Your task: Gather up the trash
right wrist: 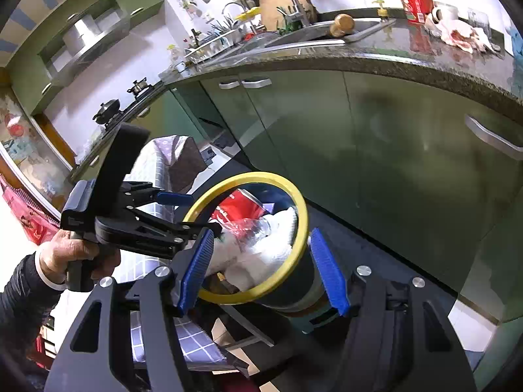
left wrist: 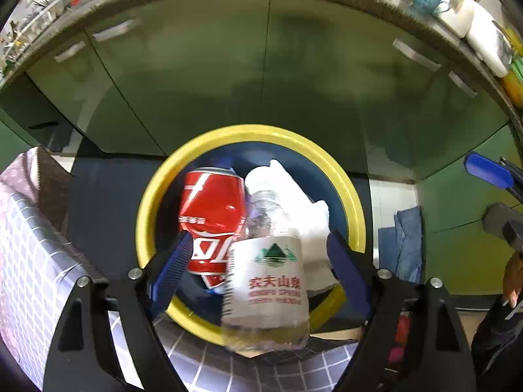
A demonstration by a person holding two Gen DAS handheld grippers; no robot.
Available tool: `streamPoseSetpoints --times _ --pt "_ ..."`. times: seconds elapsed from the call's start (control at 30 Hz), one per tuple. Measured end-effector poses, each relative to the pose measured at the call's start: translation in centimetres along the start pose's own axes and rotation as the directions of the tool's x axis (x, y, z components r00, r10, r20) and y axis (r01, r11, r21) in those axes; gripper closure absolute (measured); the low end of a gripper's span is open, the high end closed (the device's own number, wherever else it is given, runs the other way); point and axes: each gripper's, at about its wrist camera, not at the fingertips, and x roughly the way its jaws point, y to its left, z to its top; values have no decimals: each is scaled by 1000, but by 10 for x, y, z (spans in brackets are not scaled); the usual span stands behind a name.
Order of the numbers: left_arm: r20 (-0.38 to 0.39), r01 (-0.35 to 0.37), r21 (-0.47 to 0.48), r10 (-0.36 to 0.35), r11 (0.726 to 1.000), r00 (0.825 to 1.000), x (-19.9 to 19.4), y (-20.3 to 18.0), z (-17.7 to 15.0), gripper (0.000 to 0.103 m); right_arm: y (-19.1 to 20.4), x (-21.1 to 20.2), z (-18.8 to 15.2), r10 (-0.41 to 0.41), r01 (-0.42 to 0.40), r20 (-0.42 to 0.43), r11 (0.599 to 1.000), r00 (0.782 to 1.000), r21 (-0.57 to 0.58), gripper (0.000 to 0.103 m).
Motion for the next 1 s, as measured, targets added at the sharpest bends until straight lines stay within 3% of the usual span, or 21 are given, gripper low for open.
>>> streamPoseSetpoints --times 0.07,0.13,0.23,0.27,0.3,0.37,0.4,0.47,0.53,0.57,0.67,0.77,0.83,1.0 --pt "58 2 -16 -1 1000 998 -24 4 -14 24 5 -3 -1 5 -5 3 1000 1000 -6 41" --pt "165 0 -43 7 999 986 -60 11 -36 24 13 -6 -4 19 -19 2 1000 1000 -14 41" --pt "362 -24 -110 62 994 930 -125 22 -84 21 33 -9 -12 61 -61 -1 997 998 -40 37" --pt "423 -34 -142 92 989 901 -147 27 -104 13 43 -9 -16 77 -78 -4 995 997 -58 37" --pt "494 -52 -191 141 980 858 -172 31 -130 9 53 -9 -20 90 -90 -7 993 996 -76 37" --pt "590 -91 -291 253 952 767 -217 37 -188 6 80 -10 -30 116 -116 -8 985 993 -131 36" --pt "606 -109 -321 293 941 739 -230 40 -208 6 92 -12 -35 124 -124 -7 980 992 -154 36" --pt "616 -183 -424 430 887 660 -261 40 -265 6 123 -15 -46 154 -151 -2 966 988 -211 32" --pt "592 -231 -515 537 826 601 -277 41 -308 6 147 -20 -57 185 -178 4 951 983 -255 29" --pt "563 -242 -577 595 780 574 -286 41 -336 6 157 -22 -62 196 -188 2 944 981 -270 29" --pt "500 -235 -687 682 688 533 -300 42 -386 6 195 -29 -81 209 -196 1 917 978 -347 20" --pt "409 -257 -767 756 588 510 -311 35 -428 6 218 -40 -97 199 -172 26 901 980 -397 11" --pt "392 -260 -781 770 568 504 -315 31 -448 6 226 -49 -104 198 -163 44 897 979 -412 4" --pt "336 -246 -822 787 513 517 -321 32 -481 6 236 -77 -123 143 -71 131 893 981 -445 5"
